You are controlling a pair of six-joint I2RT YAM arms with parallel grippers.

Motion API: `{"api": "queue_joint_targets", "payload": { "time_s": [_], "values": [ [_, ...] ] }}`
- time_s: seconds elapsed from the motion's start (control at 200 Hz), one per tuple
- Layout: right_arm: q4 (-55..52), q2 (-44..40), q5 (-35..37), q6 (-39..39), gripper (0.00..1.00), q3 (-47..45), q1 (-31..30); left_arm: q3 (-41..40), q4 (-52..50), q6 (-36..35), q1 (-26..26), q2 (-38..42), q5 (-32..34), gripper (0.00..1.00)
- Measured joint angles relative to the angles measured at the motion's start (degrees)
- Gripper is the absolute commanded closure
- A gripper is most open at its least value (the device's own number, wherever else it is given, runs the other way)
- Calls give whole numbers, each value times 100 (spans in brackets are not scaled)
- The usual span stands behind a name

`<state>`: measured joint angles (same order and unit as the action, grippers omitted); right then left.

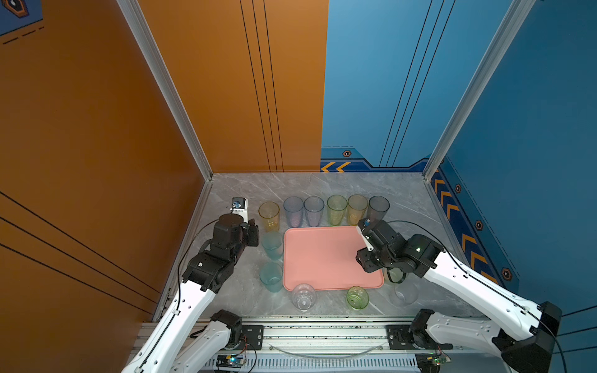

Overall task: Place the glasses into the tray
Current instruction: Pick up the glass from the bottom-center of the table.

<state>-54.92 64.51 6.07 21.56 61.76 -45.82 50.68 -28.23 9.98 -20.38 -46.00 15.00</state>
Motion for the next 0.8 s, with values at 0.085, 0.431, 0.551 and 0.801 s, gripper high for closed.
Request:
{"api": "queue_joint_targets", "payload": {
  "time_s": [0.085,0.431,0.551,0.801],
  "values": [
    [-35,-2,7,66,49,0,0,0,-44,-2,-20,44,74,75],
    [-730,-332,15,664,51,-136,-369,4,-238,-4,-22,57,149,75],
    [-920,-599,15,901,52,-291,-468,4,-256,-4,-22,52,146,75],
    [-1086,-669,17,1165,51,-490,-562,2,-291,2,15,57,120,75]
  ]
}}
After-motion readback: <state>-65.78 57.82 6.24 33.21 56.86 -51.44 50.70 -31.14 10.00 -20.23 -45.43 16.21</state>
